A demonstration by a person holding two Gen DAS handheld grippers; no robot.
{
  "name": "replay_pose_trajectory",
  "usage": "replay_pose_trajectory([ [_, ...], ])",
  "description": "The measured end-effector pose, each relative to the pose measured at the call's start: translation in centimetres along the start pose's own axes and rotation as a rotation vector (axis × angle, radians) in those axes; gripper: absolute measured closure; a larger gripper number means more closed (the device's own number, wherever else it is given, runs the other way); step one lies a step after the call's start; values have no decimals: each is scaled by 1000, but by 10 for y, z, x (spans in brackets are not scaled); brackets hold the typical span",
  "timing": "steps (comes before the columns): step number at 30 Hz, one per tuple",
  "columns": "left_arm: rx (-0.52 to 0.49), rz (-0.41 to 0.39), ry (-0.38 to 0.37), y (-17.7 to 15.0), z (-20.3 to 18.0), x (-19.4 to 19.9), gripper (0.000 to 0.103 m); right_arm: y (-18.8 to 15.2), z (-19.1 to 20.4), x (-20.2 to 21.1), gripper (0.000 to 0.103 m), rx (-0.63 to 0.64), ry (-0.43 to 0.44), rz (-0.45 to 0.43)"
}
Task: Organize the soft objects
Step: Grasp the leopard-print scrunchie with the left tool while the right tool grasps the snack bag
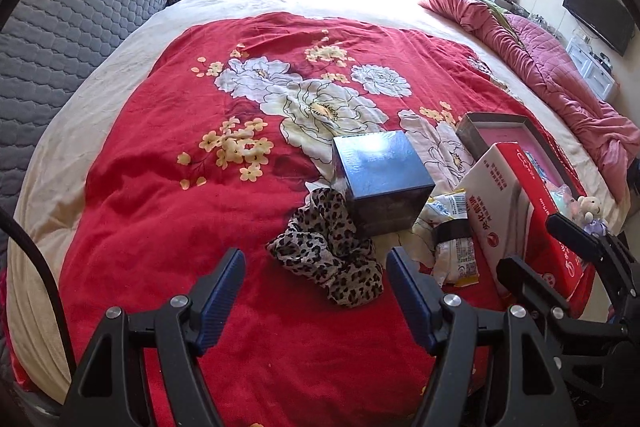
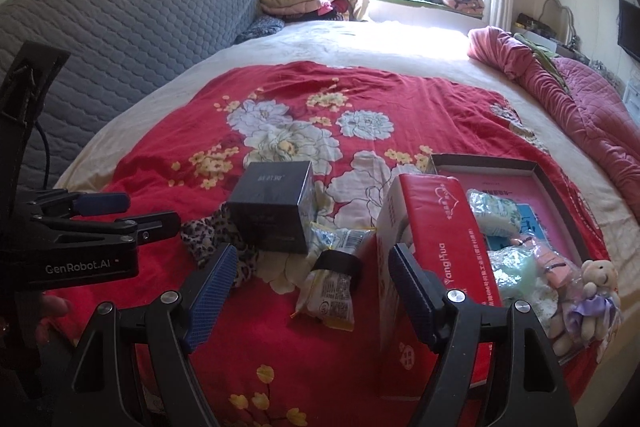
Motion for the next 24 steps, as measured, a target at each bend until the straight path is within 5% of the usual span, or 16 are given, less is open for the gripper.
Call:
replay_pose_trajectory([
  [9,14,47,-2,-13,13,-36,31,-16,-4,-48,24,-17,-98,87],
  [24,24,81,-46,-16,20,-73,31,-27,-1,-101,24,173,-362,145],
])
Point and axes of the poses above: each gripper's, at about its wrist camera, not at the fingertips, and x roughly against the way its jaws point, z to its left, y to its top, the point moved 9 cm from there along -x, roughly the way its jaws point, and after that the axes turned 9 degrees about -x, right-handed, at the moved point
